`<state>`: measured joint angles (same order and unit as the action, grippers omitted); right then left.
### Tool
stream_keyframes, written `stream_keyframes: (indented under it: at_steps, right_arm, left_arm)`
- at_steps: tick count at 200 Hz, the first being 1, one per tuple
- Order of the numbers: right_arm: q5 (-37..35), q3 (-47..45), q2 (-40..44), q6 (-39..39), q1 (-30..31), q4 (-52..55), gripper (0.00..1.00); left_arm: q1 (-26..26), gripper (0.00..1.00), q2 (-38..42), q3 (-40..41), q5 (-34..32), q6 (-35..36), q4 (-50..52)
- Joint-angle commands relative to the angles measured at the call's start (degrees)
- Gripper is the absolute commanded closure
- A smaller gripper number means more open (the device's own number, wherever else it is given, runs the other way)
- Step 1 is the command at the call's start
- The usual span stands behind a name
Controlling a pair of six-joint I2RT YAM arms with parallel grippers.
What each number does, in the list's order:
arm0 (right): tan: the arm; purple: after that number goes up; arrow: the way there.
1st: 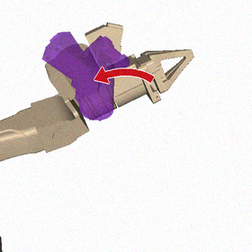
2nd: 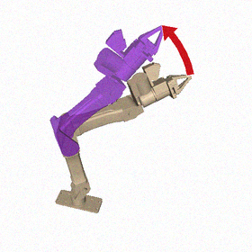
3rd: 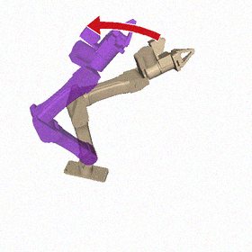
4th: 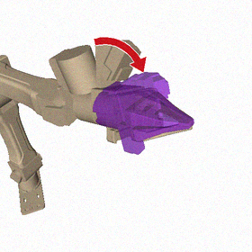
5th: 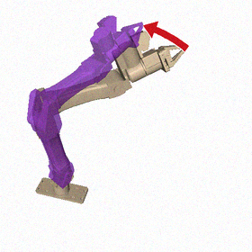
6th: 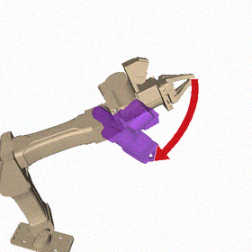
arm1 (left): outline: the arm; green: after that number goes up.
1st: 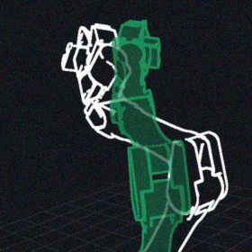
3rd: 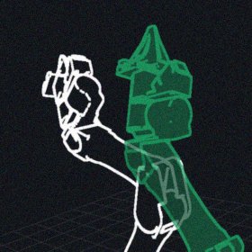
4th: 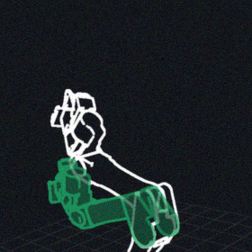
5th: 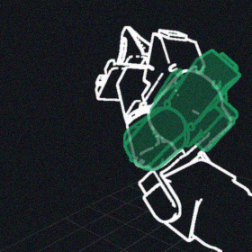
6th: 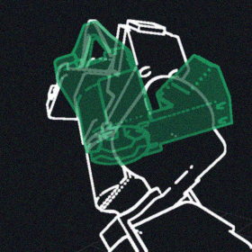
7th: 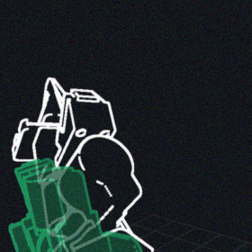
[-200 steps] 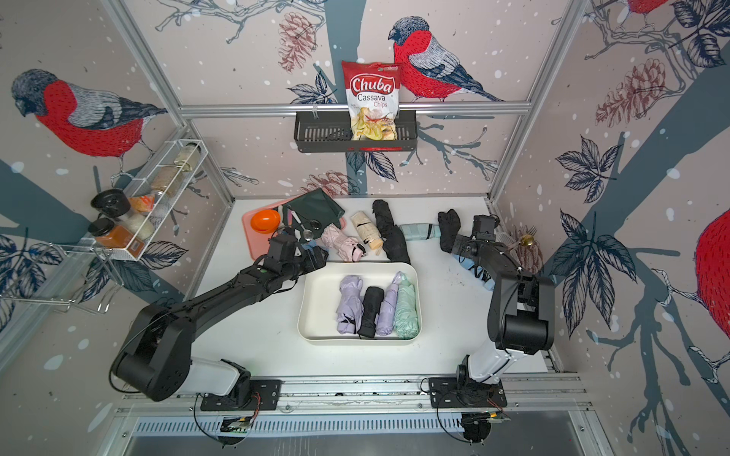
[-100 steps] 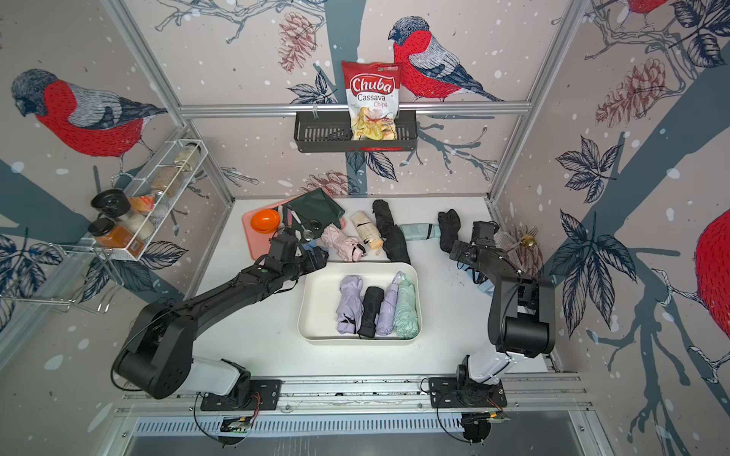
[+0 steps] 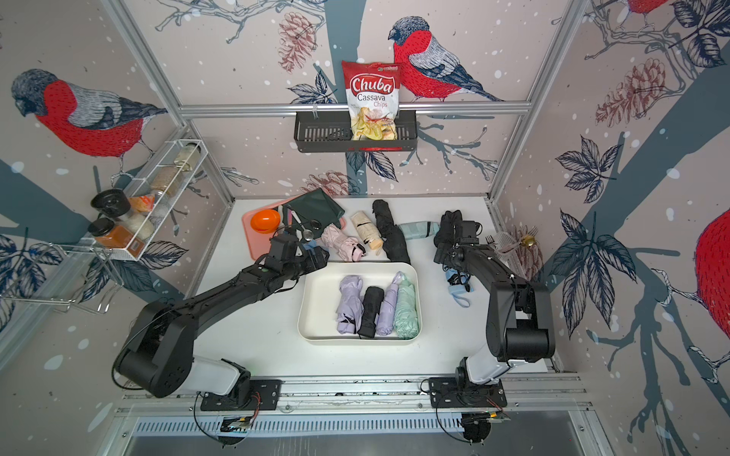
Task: Put the umbrella into the storage box
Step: Pick up the umbrella from the center of the board.
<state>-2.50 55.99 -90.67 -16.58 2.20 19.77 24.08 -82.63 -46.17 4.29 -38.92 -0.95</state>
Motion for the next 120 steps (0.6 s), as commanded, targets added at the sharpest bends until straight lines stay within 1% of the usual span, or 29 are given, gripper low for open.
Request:
stream_keyframes:
  at_steps: [1,9,39,67,98,120]
  right_arm:
    - [-3.05,1.86,0.21,2.03,-0.34,3.13,0.02]
    - [-2.97,2.46,-0.22,3.46,-0.71,3.34,0.0]
    - [-1.82,4.75,-3.83,7.91,-1.29,4.6,0.0]
    - [-1.08,6.66,-7.55,10.38,-0.91,5.92,0.0]
    - [0.35,7.6,-10.08,11.75,-0.35,5.89,0.03]
    - [0.39,8.0,-11.9,11.66,-0.16,6.04,0.08]
  left_arm:
    - [-0.08,0.01,0.37,-0.21,0.18,1.02,-1.95]
    - [-0.08,0.01,0.45,-0.11,0.06,1.03,-1.99]
    - [-0.08,0.01,0.98,0.22,-0.23,1.02,-1.95]
    - [-0.08,0.01,1.63,0.42,-0.6,1.01,-1.86]
    - [-0.08,0.01,2.03,0.4,-1.02,1.03,-1.67]
    - [-0.08,0.01,2.12,0.57,-0.95,0.95,-1.56]
